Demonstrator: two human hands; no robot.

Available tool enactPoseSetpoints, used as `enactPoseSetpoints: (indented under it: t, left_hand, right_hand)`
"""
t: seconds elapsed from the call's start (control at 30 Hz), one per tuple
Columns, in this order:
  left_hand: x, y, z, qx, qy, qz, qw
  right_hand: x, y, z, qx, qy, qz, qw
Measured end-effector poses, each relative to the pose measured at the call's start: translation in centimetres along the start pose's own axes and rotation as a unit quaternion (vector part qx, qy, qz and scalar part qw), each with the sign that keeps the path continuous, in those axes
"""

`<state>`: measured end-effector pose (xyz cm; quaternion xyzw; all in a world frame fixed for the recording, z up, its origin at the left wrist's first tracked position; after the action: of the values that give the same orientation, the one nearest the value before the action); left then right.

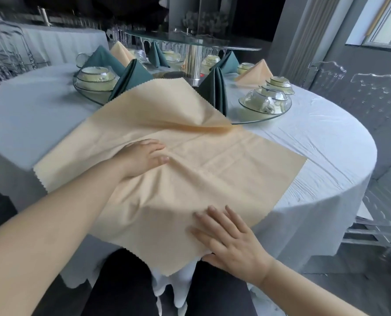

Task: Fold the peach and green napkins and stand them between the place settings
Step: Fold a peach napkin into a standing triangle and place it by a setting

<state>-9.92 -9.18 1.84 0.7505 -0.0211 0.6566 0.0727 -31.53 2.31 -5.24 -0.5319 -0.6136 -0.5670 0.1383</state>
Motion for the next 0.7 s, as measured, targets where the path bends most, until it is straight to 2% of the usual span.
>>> enactPoseSetpoints:
  t: [0.1,0.27,0.47,0.57,0.7]
  left_hand:
    - [0.1,0.4,0.4,0.004,0.003,-0.005,1.000]
    - [-0.2,0.8,0.7,-0.001,0.021,-0.012,1.000]
    - [1.0,-0.6,0.3,0.011,-0.070,-0.062,0.996]
    - [2.2,-3.9,-1.3,-0.046,-0.082,-0.063,0.994]
    - [1.5,-10.3,-3.3,-0.141,-0.061,0.018,0.988]
  right_hand:
    - [0.4,1.2,-1.1,-0.008,-0.015,-0.073,0.997]
    - [1.7,2.1,-1.6,0.015,0.072,-0.141,0.987]
    - [3.1,3.3,-2.4,0.009,0.128,-0.120,0.985]
    - [3.5,3.4,-3.1,-0.048,0.170,-0.128,0.976]
    - [4.0,3.6,-3.8,-0.096,0.236,-0.138,0.957]
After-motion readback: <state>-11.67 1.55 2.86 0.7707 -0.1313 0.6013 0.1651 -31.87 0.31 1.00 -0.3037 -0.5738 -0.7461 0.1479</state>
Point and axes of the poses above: each hand's wrist, its own y-axis towards the middle knuckle, its own x-axis out of the back of the hand, z = x × y, the point moved 5 cm from there along y, towards the middle knuckle, and after that the axes turned 14 degrees about y, right-handed, at the moved point
